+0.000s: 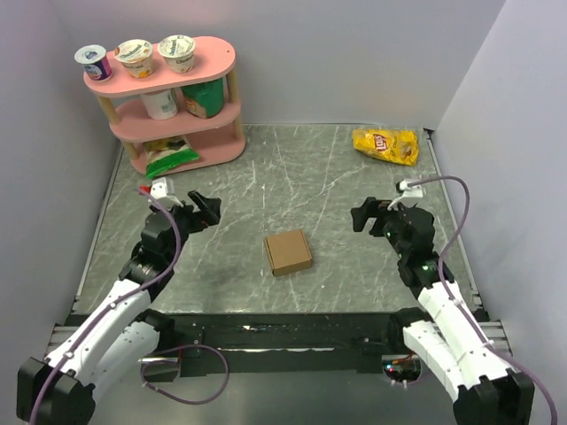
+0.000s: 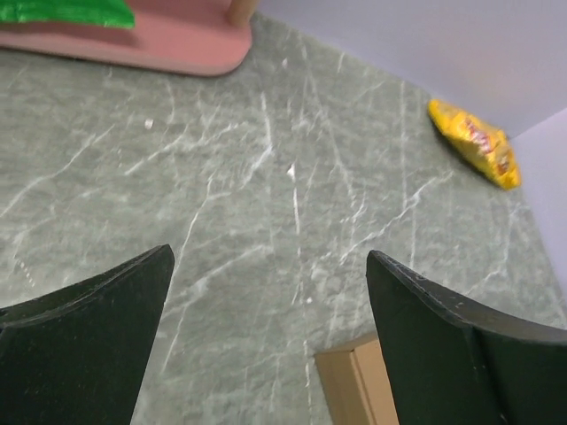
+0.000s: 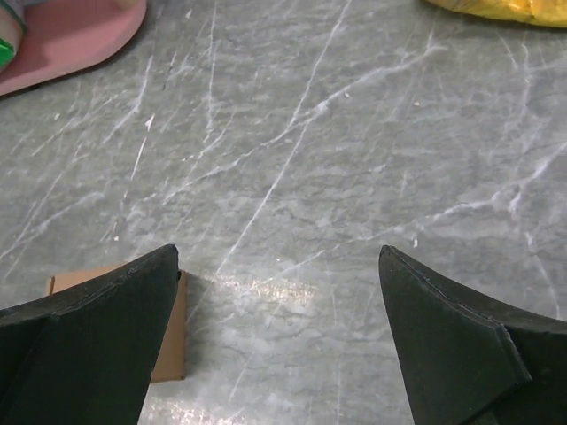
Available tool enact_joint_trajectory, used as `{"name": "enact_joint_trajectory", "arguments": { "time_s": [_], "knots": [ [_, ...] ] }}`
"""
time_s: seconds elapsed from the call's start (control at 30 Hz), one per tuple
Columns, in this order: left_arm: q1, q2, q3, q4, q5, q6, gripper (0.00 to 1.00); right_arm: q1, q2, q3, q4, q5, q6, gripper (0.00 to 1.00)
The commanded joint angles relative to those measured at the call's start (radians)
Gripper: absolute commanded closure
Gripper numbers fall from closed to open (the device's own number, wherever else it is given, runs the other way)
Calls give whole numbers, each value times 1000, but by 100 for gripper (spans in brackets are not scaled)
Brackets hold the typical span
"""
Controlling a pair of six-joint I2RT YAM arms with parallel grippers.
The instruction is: Fold the paper box
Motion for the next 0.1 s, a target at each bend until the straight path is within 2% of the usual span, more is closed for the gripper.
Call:
{"name": "enact_joint_trajectory", "arguments": {
  "time_s": [0.0, 0.07],
  "knots": [
    [2, 31, 57, -81, -7, 22, 4, -11, -49, 3, -25, 0, -20, 0],
    [4, 32, 60, -75, 7, 16, 4, -9, -61, -9, -19, 6, -16, 0]
  ]
}}
